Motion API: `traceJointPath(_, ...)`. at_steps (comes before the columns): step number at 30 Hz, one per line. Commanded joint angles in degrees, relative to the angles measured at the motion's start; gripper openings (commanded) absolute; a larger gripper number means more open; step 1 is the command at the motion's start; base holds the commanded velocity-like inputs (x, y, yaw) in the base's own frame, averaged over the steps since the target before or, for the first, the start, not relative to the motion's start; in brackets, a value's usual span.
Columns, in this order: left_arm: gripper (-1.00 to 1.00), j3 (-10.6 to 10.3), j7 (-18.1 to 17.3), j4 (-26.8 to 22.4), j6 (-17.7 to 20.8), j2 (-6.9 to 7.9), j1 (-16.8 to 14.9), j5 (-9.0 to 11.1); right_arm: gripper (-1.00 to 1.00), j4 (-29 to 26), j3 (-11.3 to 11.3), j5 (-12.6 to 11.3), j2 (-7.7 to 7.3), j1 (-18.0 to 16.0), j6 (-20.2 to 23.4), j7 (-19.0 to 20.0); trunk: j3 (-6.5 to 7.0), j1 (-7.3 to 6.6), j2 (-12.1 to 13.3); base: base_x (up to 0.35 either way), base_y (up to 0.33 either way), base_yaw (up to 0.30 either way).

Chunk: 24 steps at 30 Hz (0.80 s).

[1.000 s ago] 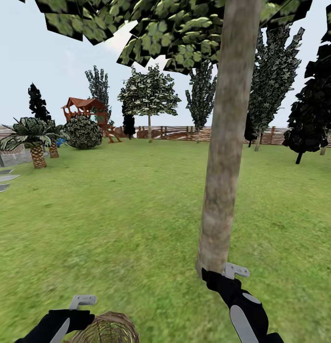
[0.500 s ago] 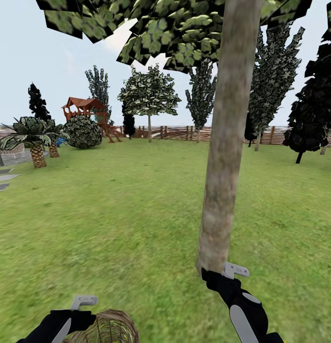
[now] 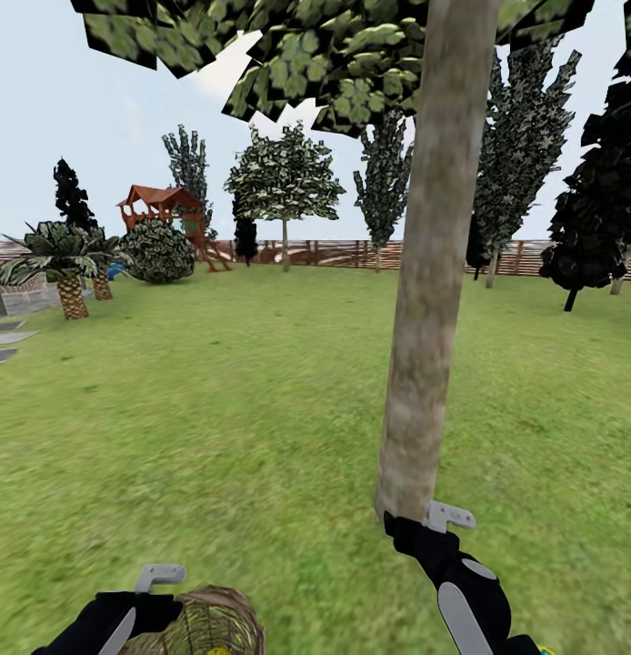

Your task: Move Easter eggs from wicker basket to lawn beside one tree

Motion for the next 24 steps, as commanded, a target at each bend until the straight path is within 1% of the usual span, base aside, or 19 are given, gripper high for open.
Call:
traceJointPath(1,1.0,-0.3,0.2,-0.1,0.2,0.07,0.0,0.3,1.0,-0.1,0.1,-0.5,-0.05,-0.1,0.1,-0.6,-0.26,0.23,-0.5,0.0,0.0,0.0)
traceJointPath(24,1.0,-0.3,-0.4,0.0,-1.2,0.07,0.0,0.3,1.0,-0.1,0.2,-0.5,-0.05,-0.1,0.1,-0.6,-4.38,5.28,-9.7,0.0,0.0,0.0)
